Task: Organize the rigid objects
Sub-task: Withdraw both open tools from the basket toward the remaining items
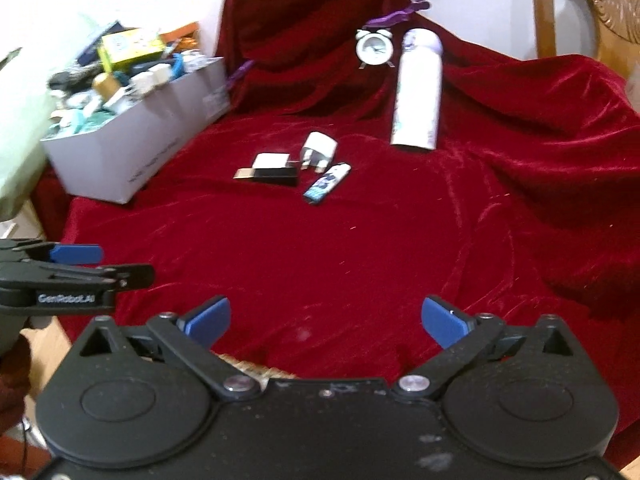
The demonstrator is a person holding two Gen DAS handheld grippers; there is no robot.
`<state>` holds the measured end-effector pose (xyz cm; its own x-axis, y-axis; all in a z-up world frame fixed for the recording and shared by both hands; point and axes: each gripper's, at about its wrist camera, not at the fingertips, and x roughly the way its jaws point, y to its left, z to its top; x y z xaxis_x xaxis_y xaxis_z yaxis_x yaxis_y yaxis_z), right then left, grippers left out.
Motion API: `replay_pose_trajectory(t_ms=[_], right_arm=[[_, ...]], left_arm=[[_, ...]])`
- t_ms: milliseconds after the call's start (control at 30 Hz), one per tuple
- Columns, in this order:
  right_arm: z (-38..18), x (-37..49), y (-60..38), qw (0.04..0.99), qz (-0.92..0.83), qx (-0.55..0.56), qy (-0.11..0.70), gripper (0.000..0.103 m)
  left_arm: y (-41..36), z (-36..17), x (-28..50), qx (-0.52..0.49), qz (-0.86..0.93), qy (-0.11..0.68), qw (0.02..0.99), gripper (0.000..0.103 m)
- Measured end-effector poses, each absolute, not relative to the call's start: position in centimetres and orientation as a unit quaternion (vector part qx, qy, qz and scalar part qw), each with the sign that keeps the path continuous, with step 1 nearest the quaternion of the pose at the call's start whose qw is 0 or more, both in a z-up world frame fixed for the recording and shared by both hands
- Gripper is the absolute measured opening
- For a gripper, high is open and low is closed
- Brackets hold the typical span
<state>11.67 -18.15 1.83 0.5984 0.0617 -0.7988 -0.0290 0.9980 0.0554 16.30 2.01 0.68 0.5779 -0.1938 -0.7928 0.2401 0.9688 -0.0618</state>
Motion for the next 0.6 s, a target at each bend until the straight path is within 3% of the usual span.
replay_pose_trajectory(t_ms=[600], right_arm=[[-3.4,20.3,-18.2,0.897,0.002,-0.023,0.442,0.103]], left_arm=[[-2.0,-2.4,27.0,0.022,-0.140,0.443,0.885,0.074]])
